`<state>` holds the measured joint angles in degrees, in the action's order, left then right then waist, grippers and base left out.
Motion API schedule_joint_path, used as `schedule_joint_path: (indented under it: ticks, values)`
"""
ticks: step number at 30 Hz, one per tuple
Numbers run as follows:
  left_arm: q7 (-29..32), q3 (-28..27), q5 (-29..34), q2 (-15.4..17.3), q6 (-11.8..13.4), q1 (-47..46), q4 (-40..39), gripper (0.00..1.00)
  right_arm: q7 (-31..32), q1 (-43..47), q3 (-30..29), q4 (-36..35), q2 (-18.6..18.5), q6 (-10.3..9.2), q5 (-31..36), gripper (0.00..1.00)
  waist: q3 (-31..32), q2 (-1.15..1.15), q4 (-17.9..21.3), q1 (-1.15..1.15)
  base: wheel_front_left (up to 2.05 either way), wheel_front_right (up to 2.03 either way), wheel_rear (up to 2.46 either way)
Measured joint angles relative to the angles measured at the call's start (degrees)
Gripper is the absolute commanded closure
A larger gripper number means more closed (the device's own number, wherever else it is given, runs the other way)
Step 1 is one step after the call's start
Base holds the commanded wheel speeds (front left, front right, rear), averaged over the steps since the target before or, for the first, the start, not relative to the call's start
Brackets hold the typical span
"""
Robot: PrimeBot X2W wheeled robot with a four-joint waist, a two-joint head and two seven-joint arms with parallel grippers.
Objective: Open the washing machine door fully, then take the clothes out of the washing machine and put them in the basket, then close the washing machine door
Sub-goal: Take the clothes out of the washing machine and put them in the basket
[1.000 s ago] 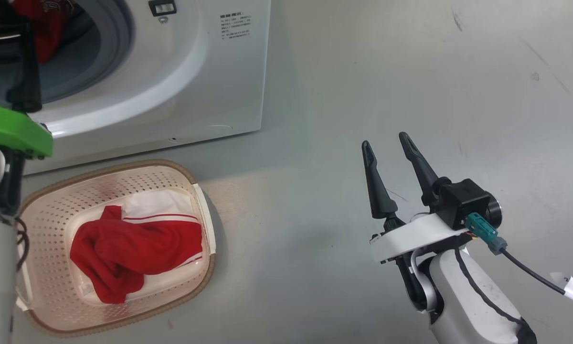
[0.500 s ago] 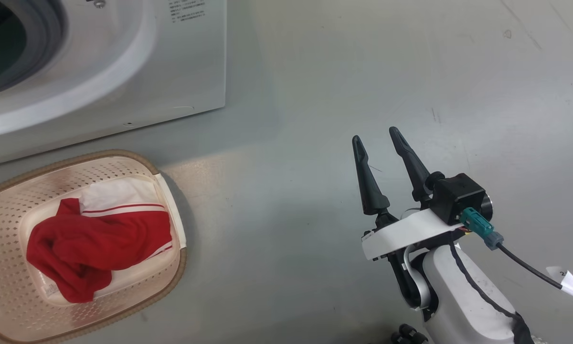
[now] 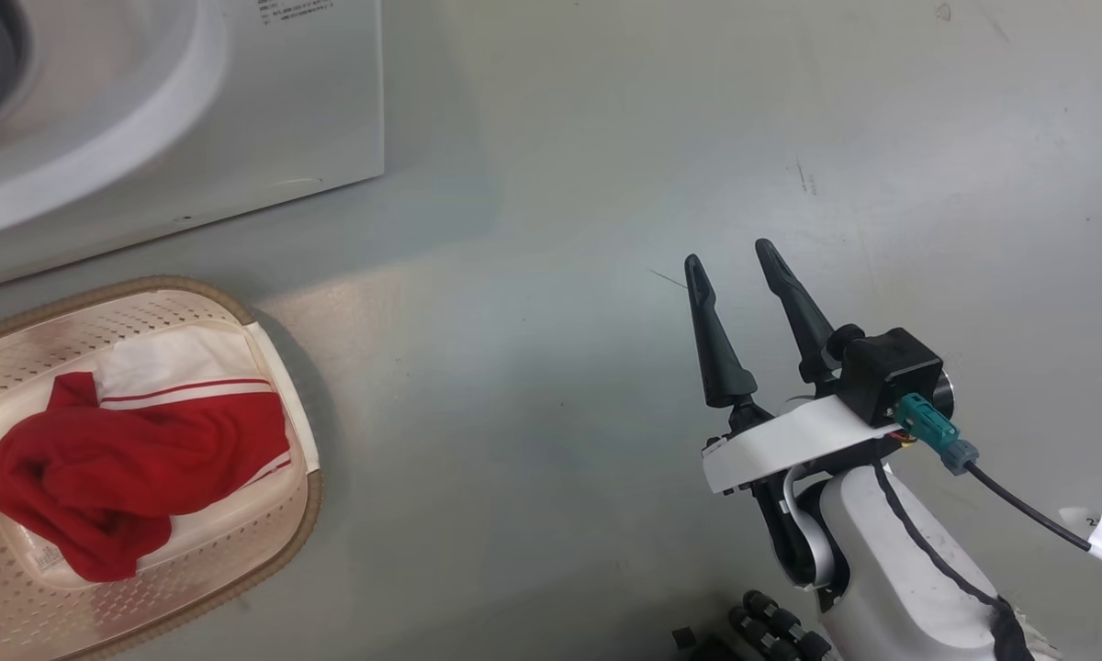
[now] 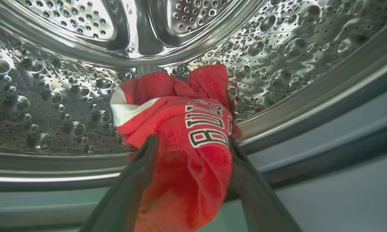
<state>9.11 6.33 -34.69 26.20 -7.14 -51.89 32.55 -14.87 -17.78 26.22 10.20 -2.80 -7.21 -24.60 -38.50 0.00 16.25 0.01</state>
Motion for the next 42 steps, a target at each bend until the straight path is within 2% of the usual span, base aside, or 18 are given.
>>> schedule_joint_path:
  ticks: [10,11,12,13,14,15,16,21,32,42]
  values:
    - [0.37,0.60,-1.60,0.89,0.01,-1.77,3.77,0.00,0.00,-0.58,-0.99,0.16,0.00,0.00,-0.01,0.00,-1.45,0.00,0.11,0.00,0.00,0.00,0.00]
    - [0.31,0.96,-1.59,0.91,0.01,-2.04,3.88,0.09,0.00,-0.71,-1.03,0.16,0.01,0.00,-0.01,0.00,-1.48,0.00,0.06,0.00,0.00,0.00,0.00]
    - [0.18,1.32,-1.60,0.90,0.01,-2.26,3.96,0.24,0.00,-0.77,-1.16,0.22,0.02,0.00,0.01,0.00,-1.49,0.00,0.00,0.00,0.00,0.00,0.00]
    - [-0.32,1.93,-1.59,0.81,0.01,-2.47,3.94,0.52,0.00,-0.79,-1.54,0.33,0.03,0.00,0.02,0.00,-1.47,0.00,-0.11,0.00,0.00,0.00,0.00]
    - [-0.98,2.63,-1.58,0.64,0.01,-2.56,3.93,0.65,0.00,-0.80,-1.91,0.49,0.02,0.00,0.11,0.00,-1.41,0.00,-0.26,0.00,0.00,0.00,0.00]
    - [-1.49,3.04,-1.58,0.43,0.01,-2.61,3.96,0.98,0.00,-0.83,-2.13,0.66,0.00,-0.01,0.12,0.00,-1.31,0.00,-0.41,0.00,0.00,0.00,0.00]
    - [-1.82,3.50,-1.58,0.19,0.01,-2.62,4.02,1.00,0.00,-0.86,-2.23,0.78,0.00,0.00,0.12,0.00,-1.18,0.00,-0.56,-0.01,0.00,0.00,0.00]
    - [-3.53,5.86,-1.59,-1.58,0.00,-2.62,4.65,1.00,0.00,-1.22,-2.23,1.24,0.01,0.00,0.43,0.00,-0.34,0.00,-1.38,-0.01,0.00,0.00,0.00]
    - [-10.04,9.06,-1.58,-3.28,0.00,-2.37,7.21,1.00,0.00,-1.79,-3.60,3.44,0.00,0.00,0.68,0.00,3.24,0.00,-3.40,-0.01,0.00,0.00,0.00]
    - [-13.06,11.96,-3.15,-5.83,-0.02,1.58,10.31,1.00,0.00,-1.71,-4.67,5.55,-0.02,0.00,1.49,0.00,7.83,0.00,-6.03,-0.01,0.00,0.00,0.00]
